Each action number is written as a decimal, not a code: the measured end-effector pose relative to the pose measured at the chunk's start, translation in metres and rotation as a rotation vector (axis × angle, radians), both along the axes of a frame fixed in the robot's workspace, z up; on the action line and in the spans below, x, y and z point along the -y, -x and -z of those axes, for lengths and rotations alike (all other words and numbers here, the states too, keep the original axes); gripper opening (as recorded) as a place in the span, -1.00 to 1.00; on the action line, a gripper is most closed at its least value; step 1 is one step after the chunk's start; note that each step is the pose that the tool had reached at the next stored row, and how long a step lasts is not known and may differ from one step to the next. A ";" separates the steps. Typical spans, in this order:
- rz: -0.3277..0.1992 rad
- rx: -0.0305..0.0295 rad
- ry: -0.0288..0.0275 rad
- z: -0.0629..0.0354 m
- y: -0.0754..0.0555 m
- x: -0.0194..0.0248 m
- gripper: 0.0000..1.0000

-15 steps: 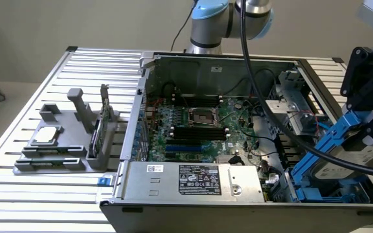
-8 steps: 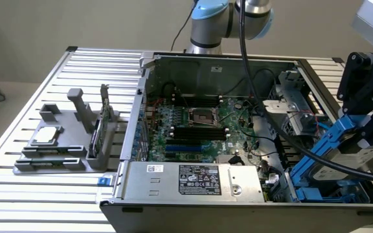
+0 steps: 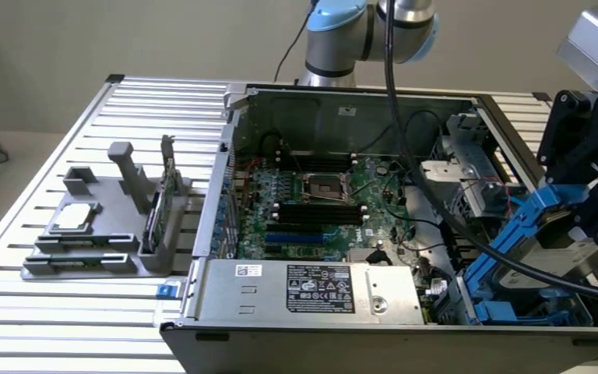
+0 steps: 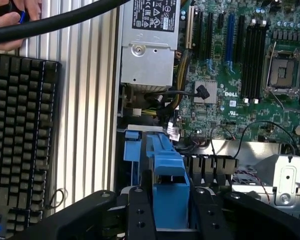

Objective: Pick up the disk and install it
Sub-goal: 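Insert the disk into the insertion slot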

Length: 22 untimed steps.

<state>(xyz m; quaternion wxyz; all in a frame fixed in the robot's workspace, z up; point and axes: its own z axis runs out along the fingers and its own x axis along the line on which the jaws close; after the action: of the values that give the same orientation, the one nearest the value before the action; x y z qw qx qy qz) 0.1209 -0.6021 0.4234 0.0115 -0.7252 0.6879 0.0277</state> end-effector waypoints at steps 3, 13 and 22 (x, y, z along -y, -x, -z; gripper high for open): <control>0.000 -0.0009 -0.0075 0.0000 -0.002 0.0000 -0.35; -0.018 -0.0220 -0.0192 -0.0069 -0.004 -0.0001 -0.35; -0.031 -0.0237 -0.0232 -0.0126 -0.004 0.0004 -0.35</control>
<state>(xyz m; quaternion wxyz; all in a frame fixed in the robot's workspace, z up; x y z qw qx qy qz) 0.1250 -0.6025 0.4359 0.0113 -0.7352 0.6763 0.0444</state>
